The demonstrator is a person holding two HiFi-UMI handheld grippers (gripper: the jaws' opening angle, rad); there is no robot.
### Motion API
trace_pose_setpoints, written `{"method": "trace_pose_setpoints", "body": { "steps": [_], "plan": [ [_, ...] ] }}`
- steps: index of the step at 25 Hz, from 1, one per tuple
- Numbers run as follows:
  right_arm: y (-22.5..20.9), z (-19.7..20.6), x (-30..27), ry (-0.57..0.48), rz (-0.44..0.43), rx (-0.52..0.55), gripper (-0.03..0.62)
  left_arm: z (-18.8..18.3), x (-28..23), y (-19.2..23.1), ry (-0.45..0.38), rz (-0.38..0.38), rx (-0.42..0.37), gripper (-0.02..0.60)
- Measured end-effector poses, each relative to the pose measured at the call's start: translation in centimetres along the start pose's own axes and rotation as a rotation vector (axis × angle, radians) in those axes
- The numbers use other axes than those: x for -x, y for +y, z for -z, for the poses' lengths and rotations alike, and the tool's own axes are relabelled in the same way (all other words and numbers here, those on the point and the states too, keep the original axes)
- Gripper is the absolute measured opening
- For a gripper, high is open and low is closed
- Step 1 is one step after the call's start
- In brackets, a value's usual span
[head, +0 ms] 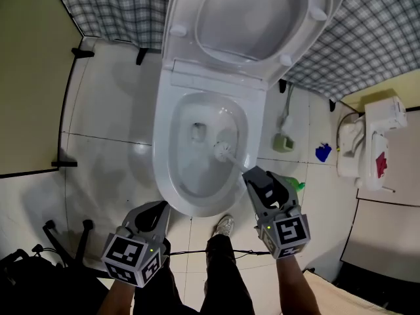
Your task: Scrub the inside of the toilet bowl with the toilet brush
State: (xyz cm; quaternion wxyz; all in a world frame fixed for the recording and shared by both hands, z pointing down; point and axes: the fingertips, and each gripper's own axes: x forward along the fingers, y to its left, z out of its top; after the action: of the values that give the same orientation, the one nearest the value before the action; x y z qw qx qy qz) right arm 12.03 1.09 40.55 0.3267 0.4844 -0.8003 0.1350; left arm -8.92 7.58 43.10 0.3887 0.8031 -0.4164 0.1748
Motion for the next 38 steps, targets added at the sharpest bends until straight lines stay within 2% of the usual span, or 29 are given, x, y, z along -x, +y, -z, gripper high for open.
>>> {"method": "trace_pose_setpoints", "body": {
  "steps": [5, 9, 16, 24, 31, 34, 38],
  "plan": [
    [3.1, -0.3, 0.4, 0.041, -0.079, 0.021, 0.219, -1.6, 0.5, 0.2, -0.039, 0.002, -0.011, -0.006],
    [6.2, 0.5, 1.6, 0.071, -0.158, 0.030, 0.219, -0.7, 1.1, 0.4, -0.041, 0.000, 0.013, -0.006],
    [10.5, -0.3, 1.3, 0.061, -0.296, -0.096, 0.219, -0.7, 1.8, 0.7, -0.050, -0.004, 0.010, -0.006],
    [10.6, -3.0, -2.3, -0.028, -0.278, -0.190, 0.219, -0.6, 2.2, 1.1, -0.046, -0.013, 0.006, -0.006],
    [8.2, -4.4, -5.6, -0.120, -0.201, -0.299, 0.219, -0.3, 2.4, 1.4, -0.036, -0.017, 0.006, -0.006],
    [7.9, -4.5, -6.6, -0.129, -0.179, -0.284, 0.219, -0.2, 2.3, 1.6, -0.028, -0.020, 0.001, -0.006],
    [8.1, -4.1, -7.7, -0.109, -0.157, -0.214, 0.219, 0.1, 1.9, 1.5, -0.019, -0.015, 0.005, -0.006]
  ]
}}
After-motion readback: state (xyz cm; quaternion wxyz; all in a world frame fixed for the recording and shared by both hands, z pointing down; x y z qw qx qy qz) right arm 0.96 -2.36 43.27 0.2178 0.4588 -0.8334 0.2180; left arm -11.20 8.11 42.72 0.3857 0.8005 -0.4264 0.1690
